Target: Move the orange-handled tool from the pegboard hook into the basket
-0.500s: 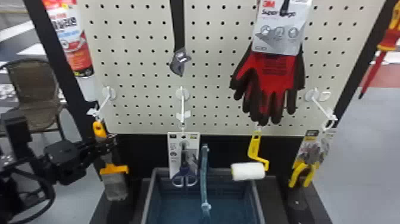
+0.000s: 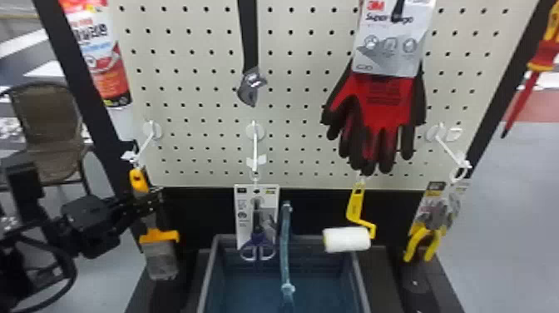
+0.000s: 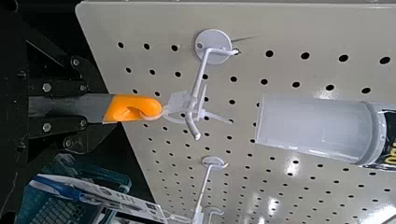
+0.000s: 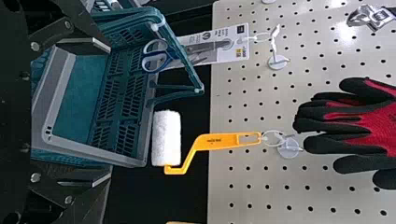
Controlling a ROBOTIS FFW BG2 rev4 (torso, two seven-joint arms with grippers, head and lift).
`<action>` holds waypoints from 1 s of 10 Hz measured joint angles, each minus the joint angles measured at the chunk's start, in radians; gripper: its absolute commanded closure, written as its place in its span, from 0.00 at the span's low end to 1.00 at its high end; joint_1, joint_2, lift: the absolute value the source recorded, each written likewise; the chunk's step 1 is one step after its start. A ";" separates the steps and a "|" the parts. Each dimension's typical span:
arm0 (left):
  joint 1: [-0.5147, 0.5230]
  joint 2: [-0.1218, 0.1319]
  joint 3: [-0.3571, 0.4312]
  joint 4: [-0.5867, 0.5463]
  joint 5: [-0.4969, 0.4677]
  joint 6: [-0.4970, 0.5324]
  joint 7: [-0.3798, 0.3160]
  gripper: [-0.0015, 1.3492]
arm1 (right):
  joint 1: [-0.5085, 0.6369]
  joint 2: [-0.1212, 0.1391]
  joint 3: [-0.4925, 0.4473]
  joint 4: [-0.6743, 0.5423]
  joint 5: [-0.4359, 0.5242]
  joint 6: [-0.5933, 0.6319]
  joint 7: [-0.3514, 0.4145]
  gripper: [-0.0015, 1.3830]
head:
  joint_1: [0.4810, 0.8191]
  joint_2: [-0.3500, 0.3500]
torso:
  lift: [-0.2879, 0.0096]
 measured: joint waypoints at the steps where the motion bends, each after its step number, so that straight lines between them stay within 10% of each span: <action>1: 0.000 0.000 0.000 -0.003 0.000 -0.001 0.001 0.86 | 0.000 0.000 0.000 0.000 -0.001 0.000 0.000 0.24 | 0.20 0.50 | 0.63; 10: 0.092 -0.031 0.012 -0.193 0.001 0.041 0.022 0.86 | 0.000 -0.002 0.000 0.009 -0.010 0.000 0.000 0.24 | 0.20 0.50 | 0.63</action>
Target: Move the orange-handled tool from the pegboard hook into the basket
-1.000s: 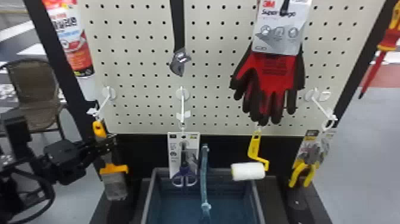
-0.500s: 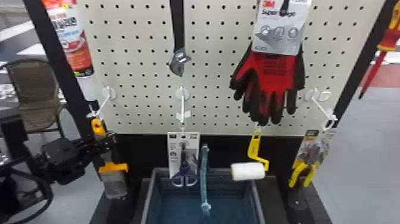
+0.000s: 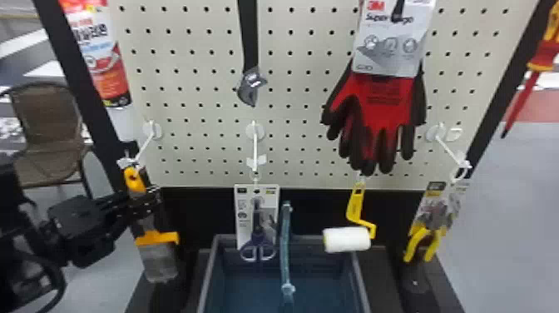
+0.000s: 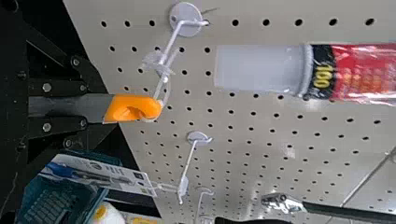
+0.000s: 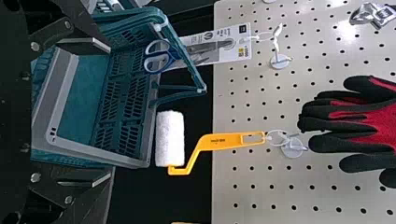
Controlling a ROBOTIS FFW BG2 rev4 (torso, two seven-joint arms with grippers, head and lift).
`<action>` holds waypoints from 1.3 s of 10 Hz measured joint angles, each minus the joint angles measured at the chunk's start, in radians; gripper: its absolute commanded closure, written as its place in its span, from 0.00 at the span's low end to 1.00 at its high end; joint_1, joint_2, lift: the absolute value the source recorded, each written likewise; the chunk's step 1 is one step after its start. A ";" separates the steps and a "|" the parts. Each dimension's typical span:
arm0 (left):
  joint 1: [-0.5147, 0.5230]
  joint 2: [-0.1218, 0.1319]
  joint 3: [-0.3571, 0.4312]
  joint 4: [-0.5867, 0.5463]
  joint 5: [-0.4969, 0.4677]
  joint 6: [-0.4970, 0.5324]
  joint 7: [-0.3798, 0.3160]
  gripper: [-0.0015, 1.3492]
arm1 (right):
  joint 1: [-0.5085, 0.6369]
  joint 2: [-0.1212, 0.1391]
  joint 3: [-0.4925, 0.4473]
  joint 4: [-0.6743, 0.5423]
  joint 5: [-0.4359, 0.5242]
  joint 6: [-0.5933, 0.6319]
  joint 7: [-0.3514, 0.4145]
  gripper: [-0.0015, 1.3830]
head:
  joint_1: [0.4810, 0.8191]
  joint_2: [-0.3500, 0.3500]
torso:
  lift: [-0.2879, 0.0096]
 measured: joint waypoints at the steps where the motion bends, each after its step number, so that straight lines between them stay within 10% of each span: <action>1: 0.002 -0.005 0.001 -0.017 -0.001 0.003 0.000 0.86 | 0.000 0.000 0.000 0.002 -0.002 0.000 0.000 0.24 | 0.20 0.50 | 0.63; 7: 0.111 -0.069 0.026 -0.127 0.110 -0.026 0.071 0.86 | -0.005 0.000 0.000 0.015 -0.012 0.000 0.000 0.24 | 0.20 0.50 | 0.63; 13: 0.221 -0.077 -0.123 0.089 0.571 -0.277 0.217 0.86 | -0.011 -0.003 0.000 0.023 -0.020 0.000 0.002 0.24 | 0.20 0.50 | 0.63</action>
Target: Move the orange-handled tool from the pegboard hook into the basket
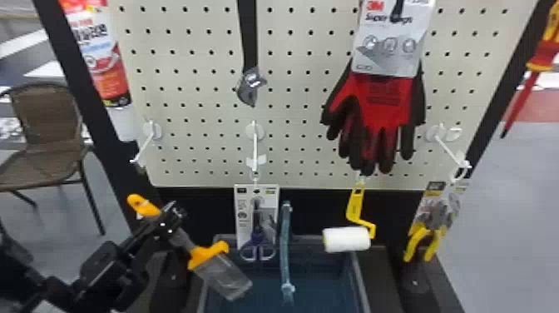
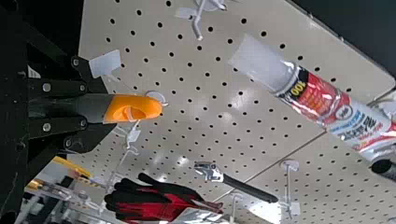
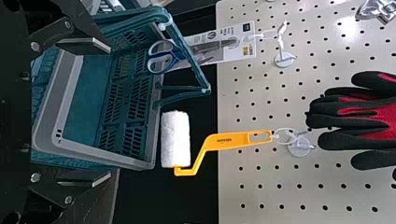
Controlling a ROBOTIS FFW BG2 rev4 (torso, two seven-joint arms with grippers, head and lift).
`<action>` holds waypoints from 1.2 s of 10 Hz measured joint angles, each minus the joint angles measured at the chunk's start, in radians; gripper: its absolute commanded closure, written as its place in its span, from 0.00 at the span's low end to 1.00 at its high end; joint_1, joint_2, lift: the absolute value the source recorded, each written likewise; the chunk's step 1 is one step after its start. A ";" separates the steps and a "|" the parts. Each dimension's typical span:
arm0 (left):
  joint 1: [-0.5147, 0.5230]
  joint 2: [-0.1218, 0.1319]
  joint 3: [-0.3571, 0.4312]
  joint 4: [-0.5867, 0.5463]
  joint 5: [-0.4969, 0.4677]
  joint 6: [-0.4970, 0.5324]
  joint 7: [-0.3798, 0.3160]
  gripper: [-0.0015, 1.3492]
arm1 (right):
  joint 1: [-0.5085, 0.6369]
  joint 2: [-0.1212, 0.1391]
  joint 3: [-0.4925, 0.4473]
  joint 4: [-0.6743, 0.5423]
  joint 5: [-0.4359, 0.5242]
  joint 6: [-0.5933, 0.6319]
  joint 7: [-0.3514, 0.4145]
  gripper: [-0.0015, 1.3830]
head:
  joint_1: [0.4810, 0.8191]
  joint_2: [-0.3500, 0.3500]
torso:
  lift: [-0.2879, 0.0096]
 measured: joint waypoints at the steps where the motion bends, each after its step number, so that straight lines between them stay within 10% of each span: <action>1: 0.003 0.000 -0.029 0.033 0.037 -0.028 0.012 0.86 | 0.000 -0.001 0.000 0.000 0.000 0.000 0.000 0.24 | 0.20 0.50 | 0.63; 12: -0.036 0.023 -0.319 0.370 0.232 -0.345 0.059 0.86 | 0.009 0.000 0.000 0.006 -0.015 0.000 0.000 0.24 | 0.20 0.50 | 0.63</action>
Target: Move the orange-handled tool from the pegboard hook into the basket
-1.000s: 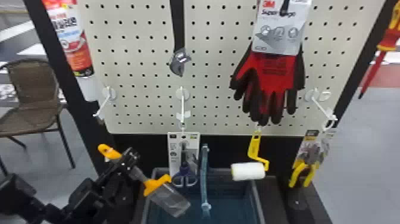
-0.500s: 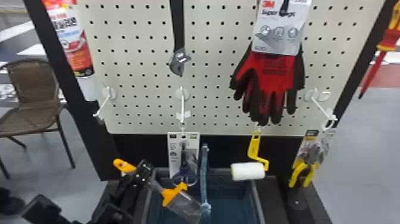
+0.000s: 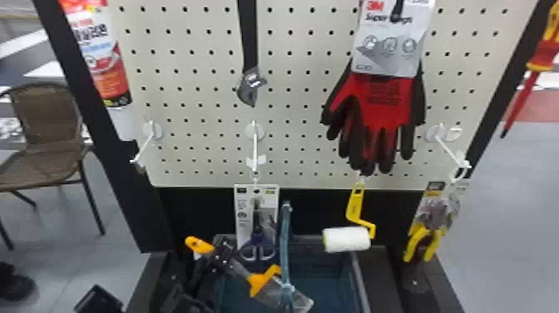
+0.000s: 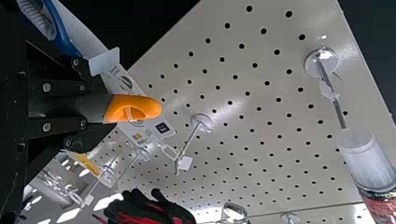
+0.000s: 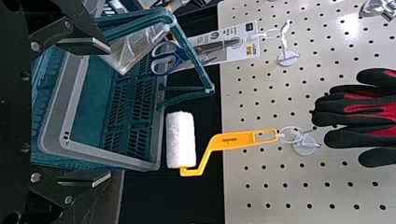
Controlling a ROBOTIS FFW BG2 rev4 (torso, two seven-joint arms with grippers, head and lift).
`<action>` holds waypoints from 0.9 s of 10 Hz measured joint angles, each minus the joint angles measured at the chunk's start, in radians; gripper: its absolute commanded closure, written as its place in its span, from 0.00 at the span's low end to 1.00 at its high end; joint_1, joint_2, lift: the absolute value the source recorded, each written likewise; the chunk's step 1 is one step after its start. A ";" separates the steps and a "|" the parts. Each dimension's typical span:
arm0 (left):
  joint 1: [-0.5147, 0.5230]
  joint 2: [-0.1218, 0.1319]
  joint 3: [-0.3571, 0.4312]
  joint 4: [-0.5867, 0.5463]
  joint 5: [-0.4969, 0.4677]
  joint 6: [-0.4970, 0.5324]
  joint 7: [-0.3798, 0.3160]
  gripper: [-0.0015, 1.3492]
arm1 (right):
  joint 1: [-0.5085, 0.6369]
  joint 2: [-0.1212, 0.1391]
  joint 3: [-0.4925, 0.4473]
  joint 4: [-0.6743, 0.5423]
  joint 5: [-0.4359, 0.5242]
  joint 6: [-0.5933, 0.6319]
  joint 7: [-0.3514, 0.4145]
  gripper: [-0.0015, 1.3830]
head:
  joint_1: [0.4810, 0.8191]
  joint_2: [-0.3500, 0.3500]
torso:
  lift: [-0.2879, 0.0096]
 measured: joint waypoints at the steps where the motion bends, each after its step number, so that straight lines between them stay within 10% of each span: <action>1: -0.010 0.000 -0.015 0.018 0.005 -0.007 0.000 0.86 | 0.000 0.000 0.000 0.001 -0.002 0.000 0.000 0.24 | 0.20 0.50 | 0.63; 6: -0.039 0.000 -0.062 0.052 0.017 0.004 0.000 0.85 | 0.000 0.000 0.000 0.015 -0.015 0.000 0.000 0.24 | 0.20 0.50 | 0.63; 9: -0.042 -0.003 -0.070 0.066 0.030 0.038 0.000 0.48 | 0.000 0.000 0.000 0.018 -0.018 0.000 0.000 0.24 | 0.20 0.50 | 0.63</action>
